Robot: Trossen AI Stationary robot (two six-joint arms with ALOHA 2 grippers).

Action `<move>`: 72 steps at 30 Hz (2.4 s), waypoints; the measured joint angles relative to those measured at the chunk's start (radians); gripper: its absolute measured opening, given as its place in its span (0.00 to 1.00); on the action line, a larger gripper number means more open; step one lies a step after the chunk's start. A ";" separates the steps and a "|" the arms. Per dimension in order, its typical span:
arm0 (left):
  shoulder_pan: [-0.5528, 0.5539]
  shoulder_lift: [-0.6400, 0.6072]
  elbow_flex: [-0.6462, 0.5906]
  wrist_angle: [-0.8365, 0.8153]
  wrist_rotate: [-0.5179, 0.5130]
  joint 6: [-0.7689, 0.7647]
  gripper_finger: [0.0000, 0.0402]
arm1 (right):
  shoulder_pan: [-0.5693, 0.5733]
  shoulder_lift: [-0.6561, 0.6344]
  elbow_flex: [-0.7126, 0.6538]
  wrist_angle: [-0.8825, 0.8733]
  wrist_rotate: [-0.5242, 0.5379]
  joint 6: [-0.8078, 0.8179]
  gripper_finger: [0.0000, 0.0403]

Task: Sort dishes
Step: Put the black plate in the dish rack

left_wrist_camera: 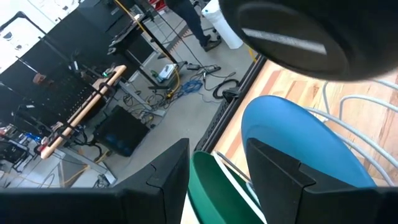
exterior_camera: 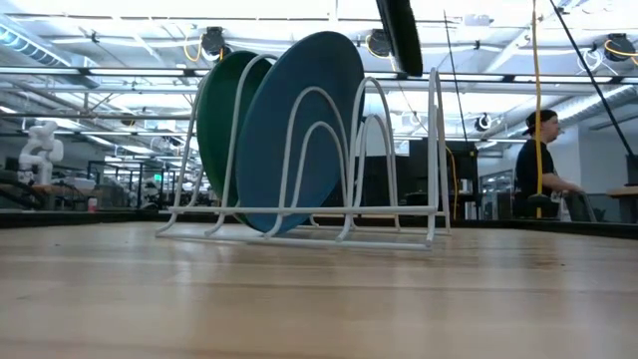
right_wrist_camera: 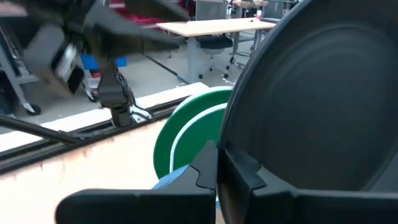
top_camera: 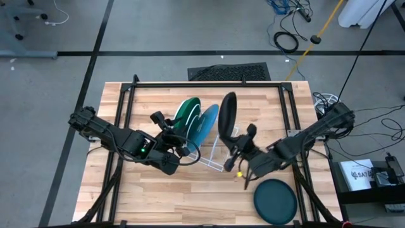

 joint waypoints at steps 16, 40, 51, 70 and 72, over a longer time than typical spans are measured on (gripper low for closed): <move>-0.013 0.000 0.000 -0.008 0.017 -0.009 0.42 | -0.134 0.196 0.000 0.423 -0.148 -0.270 0.00; -0.012 0.000 0.000 -0.013 0.016 -0.009 0.42 | -0.159 0.253 0.000 0.668 -0.274 -0.378 0.00; -0.003 0.000 0.000 -0.012 0.016 -0.001 0.42 | -0.047 0.255 0.000 0.675 -0.076 -0.372 0.00; -0.009 0.000 0.000 0.051 0.038 -0.009 0.42 | -0.046 0.451 0.000 0.660 -0.021 -0.140 0.00; -0.014 0.000 0.000 0.056 0.041 -0.009 0.42 | -0.049 0.473 0.000 0.657 -0.017 -0.112 0.00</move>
